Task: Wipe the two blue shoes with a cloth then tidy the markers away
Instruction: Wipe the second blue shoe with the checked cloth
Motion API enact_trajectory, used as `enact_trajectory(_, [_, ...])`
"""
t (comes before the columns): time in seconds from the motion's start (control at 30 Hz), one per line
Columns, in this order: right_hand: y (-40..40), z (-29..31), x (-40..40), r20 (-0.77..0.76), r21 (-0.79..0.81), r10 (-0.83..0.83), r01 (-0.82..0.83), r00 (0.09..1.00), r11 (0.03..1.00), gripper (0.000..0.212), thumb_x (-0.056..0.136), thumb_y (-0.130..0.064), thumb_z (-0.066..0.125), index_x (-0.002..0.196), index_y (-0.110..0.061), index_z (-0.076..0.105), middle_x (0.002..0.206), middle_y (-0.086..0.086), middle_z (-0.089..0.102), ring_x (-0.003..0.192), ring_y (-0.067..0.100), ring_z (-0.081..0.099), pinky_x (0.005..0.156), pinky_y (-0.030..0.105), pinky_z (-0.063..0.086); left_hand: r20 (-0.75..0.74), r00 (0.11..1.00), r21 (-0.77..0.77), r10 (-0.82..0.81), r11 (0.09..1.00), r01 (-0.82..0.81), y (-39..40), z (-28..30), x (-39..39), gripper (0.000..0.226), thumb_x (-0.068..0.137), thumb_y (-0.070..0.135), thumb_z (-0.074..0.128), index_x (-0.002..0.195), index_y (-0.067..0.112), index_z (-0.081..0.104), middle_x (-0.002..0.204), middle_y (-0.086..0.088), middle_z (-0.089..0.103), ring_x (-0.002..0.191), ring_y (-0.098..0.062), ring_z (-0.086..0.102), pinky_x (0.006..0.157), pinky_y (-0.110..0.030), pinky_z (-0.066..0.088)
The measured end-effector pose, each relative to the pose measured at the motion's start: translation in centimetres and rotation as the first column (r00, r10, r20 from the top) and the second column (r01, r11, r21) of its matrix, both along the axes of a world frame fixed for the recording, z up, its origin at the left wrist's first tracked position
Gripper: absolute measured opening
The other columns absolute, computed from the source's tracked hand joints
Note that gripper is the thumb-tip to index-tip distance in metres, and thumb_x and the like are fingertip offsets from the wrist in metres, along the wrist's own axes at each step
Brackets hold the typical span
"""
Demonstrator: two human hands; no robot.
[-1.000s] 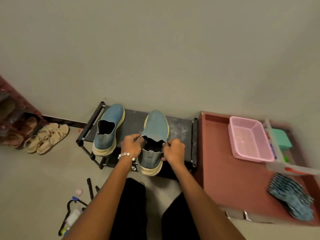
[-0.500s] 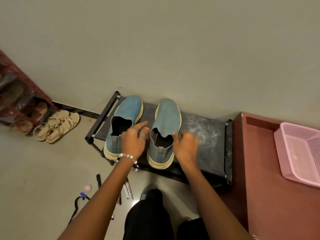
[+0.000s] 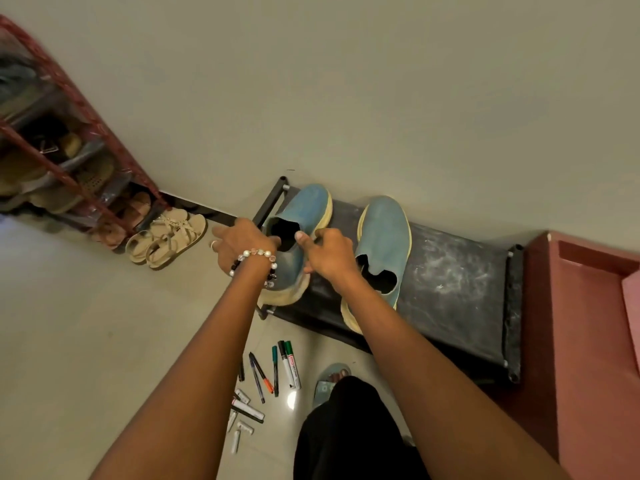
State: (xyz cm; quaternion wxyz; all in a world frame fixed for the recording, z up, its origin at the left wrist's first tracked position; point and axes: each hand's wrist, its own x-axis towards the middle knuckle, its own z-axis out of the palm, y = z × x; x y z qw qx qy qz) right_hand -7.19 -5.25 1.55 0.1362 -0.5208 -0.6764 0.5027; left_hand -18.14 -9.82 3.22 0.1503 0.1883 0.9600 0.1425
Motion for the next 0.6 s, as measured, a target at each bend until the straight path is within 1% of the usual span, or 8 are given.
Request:
enact_trajectory(0.07, [-0.2,-0.6,-0.1,0.000,-0.025,-0.018,0.018,1.000,1.000,0.044,0.088,-0.050,0.056,0.102,-0.008,0.063,0.096,0.008,0.067,0.076,0.027,0.068,0.072,0.037,0.056,0.170,0.985,-0.027,0.018,1.000,-0.014,-0.7,-1.2,-1.2,0.066,0.076,0.047,0.075,0.125,0.009,0.053,0.129,-0.020,0.048,0.118,-0.038,0.047,0.075,-0.036,0.042])
enact_trajectory(0.13, [-0.7,-1.2,-0.1,0.007,-0.045,-0.058,0.058,0.998,0.997,0.042,0.085,-0.050,0.061,0.101,-0.011,0.065,0.097,0.006,0.068,0.082,0.028,0.067,0.077,0.044,0.056,0.345,0.938,0.057,-0.010,0.998,-0.010,-1.4,-2.2,-1.9,0.066,0.081,0.046,0.070,0.125,0.000,0.052,0.119,-0.020,0.057,0.109,-0.039,0.055,0.082,-0.038,0.048])
enact_trajectory(0.23, [-1.2,-1.8,-0.2,0.012,-0.061,-0.097,0.098,0.995,0.993,0.027,0.084,-0.028,0.068,0.104,-0.009,0.067,0.100,0.008,0.068,0.091,0.026,0.066,0.079,0.044,0.056,0.272,0.942,0.135,-0.194,0.977,0.163,-1.8,-2.6,-1.6,0.038,0.091,0.033,0.058,0.096,-0.004,0.065,0.097,-0.020,0.065,0.088,-0.035,0.062,0.077,-0.038,0.050])
enact_trajectory(0.3, [-1.4,-1.1,-0.1,0.009,-0.040,-0.100,0.101,0.995,0.994,0.020,0.087,-0.010,0.061,0.105,-0.004,0.068,0.101,0.012,0.068,0.094,0.029,0.065,0.082,0.044,0.055,0.193,0.954,0.120,-0.230,0.970,0.210,-2.0,-2.4,-1.4,0.032,0.093,0.024,0.053,0.089,-0.006,0.065,0.094,-0.023,0.064,0.082,-0.034,0.059,0.072,-0.037,0.047])
enact_trajectory(0.37, [-1.8,0.0,-0.2,-0.055,-0.073,-0.124,0.120,0.991,0.990,0.024,0.087,0.002,0.054,0.109,0.000,0.066,0.104,0.016,0.067,0.097,0.030,0.064,0.087,0.043,0.054,0.182,0.955,0.105,-0.234,0.970,0.217,-2.3,-2.3,-1.2,0.031,0.093,0.024,0.055,0.093,-0.005,0.065,0.096,-0.023,0.064,0.087,-0.035,0.060,0.074,-0.037,0.048])
enact_trajectory(0.43, [-2.5,1.3,-0.2,-0.112,-0.123,-0.145,0.131,0.983,0.984,0.034,0.086,0.008,0.054,0.118,0.001,0.060,0.113,0.015,0.065,0.107,0.025,0.061,0.095,0.037,0.050,0.228,0.954,0.139,-0.193,0.977,0.165,-2.6,-2.0,-0.5,0.042,0.093,0.037,0.056,0.099,-0.004,0.065,0.101,-0.023,0.064,0.093,-0.036,0.061,0.078,-0.038,0.051])
enact_trajectory(0.53, [-3.4,2.2,0.3,-0.067,-0.077,-0.115,0.109,0.991,0.991,0.038,0.088,0.004,0.054,0.125,-0.003,0.058,0.125,0.012,0.058,0.115,0.023,0.055,0.101,0.032,0.044,0.271,0.957,0.190,-0.104,0.980,0.052,-2.7,-1.2,1.3,0.064,0.092,0.053,0.049,0.114,-0.006,0.057,0.114,-0.024,0.059,0.108,-0.040,0.055,0.087,-0.043,0.048])
enact_trajectory(0.6, [-3.7,2.2,1.3,-0.047,-0.054,-0.090,0.087,0.995,0.995,0.037,0.088,0.004,0.054,0.123,-0.007,0.061,0.127,0.010,0.058,0.117,0.023,0.054,0.102,0.034,0.044,0.278,0.956,0.156,-0.090,0.987,0.048,-2.6,-0.7,2.3,0.068,0.088,0.054,0.056,0.121,-0.005,0.053,0.119,-0.023,0.056,0.111,-0.039,0.055,0.085,-0.042,0.047])
